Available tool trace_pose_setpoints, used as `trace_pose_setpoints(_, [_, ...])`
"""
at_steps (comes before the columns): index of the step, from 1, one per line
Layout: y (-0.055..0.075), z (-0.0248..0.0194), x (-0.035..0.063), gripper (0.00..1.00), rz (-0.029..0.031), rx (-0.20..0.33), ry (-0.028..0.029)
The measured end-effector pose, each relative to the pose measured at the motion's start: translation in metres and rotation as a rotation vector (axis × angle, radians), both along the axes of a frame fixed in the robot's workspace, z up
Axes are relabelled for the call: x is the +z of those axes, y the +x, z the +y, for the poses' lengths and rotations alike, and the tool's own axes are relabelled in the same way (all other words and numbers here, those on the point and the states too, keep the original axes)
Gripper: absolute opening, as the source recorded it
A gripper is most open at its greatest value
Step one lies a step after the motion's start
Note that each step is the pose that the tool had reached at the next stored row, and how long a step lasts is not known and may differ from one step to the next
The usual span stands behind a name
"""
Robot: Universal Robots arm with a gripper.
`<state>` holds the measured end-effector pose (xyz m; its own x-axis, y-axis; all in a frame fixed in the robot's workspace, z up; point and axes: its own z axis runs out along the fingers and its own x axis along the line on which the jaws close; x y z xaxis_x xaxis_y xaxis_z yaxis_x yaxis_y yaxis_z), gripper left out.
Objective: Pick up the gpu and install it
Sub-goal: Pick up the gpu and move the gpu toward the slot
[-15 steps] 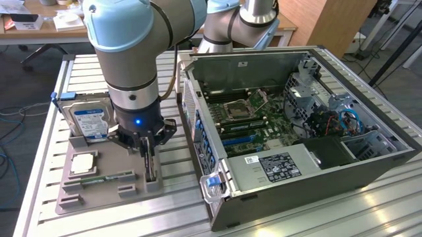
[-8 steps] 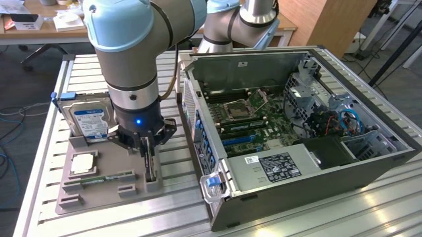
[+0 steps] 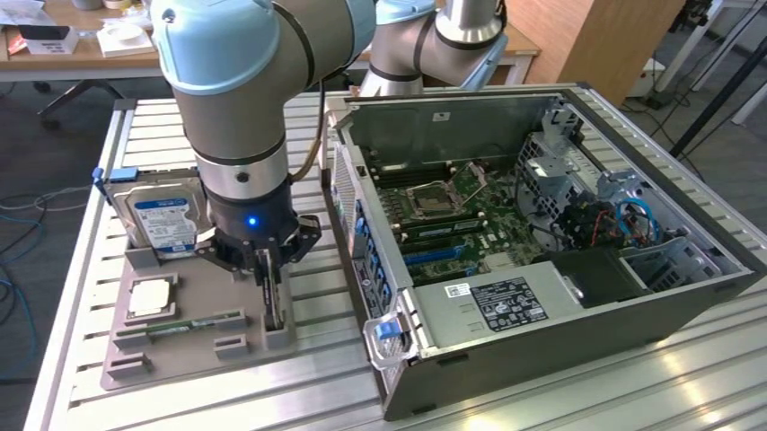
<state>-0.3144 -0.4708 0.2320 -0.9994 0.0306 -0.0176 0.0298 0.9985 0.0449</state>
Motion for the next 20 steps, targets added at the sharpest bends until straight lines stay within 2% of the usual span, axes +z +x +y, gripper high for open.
trace_pose_setpoints(6, [0.000, 0.0000, 0.0007, 0.27, -0.0001, 0.000, 0.0002])
trace_pose_setpoints(11, [0.000, 0.0000, 0.0073, 0.27, 0.0000, 0.000, -0.0001])
trace_pose_setpoints(15, [0.000, 0.0000, 0.0146, 0.27, -0.0001, 0.000, 0.0000])
trace_pose_setpoints(20, [0.000, 0.0000, 0.0292, 0.27, -0.0001, 0.000, 0.0000])
